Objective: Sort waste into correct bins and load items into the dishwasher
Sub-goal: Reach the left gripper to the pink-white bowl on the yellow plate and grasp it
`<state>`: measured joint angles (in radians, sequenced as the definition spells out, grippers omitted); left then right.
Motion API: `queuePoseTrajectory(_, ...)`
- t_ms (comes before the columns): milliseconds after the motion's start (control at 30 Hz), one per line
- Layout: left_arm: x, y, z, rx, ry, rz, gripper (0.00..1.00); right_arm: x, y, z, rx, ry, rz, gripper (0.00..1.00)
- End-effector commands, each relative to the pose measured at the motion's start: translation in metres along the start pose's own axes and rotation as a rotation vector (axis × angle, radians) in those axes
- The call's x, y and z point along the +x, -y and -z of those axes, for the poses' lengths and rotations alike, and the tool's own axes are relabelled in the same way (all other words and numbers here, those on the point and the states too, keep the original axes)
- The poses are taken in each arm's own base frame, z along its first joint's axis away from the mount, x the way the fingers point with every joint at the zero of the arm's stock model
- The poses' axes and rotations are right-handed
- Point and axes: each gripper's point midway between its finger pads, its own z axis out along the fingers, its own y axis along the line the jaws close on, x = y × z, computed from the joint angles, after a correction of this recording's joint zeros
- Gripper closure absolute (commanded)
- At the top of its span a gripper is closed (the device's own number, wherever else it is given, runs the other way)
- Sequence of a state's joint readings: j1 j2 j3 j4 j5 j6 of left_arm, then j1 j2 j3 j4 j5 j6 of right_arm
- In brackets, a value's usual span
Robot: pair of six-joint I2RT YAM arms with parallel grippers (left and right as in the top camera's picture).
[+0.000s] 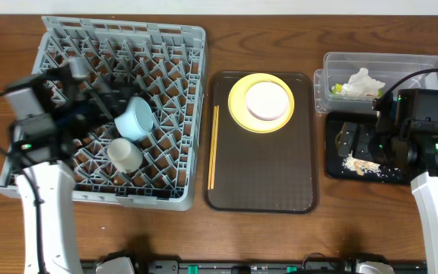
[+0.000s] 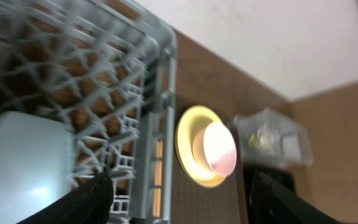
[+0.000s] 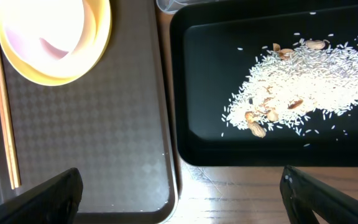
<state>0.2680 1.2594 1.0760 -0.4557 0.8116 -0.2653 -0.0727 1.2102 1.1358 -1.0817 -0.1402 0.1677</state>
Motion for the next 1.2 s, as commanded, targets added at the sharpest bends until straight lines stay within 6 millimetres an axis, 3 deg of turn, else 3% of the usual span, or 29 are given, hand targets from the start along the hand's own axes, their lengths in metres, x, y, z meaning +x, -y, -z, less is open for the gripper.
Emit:
queuePoseTrajectory(0,0.007,0.020,-0.018,-0.067,-0.019,-0.114,0.25,-0.005,0.005,0.007,0.027,0.027,0.002,0.01)
queuePoseTrajectory(267,0.020,0.084,-0.054,-0.196,-0.093,-0.362,0.15,-0.004,0.006,0.007,0.032,0.022,0.002,0.01)
queuePoseTrajectory(367,0.025,0.097,-0.069,-0.255,-0.135,-0.456,0.11,-0.004,0.006,0.007,0.033,0.022,0.002,0.01)
queuePoseTrajectory(500,0.044,0.113,-0.105,-0.236,-0.222,-0.597,0.09,-0.004,0.006,0.007,0.033,0.022,0.002,0.01)
queuePoseTrajectory(867,0.136,0.121,-0.213,-0.128,-0.415,-0.866,0.08,-0.004,0.006,0.007,0.032,0.022,0.002,0.01)
queuePoseTrajectory(1167,0.197,0.125,-0.258,-0.072,-0.482,-0.927,0.09,-0.004,0.006,0.007,0.032,0.021,0.002,0.01)
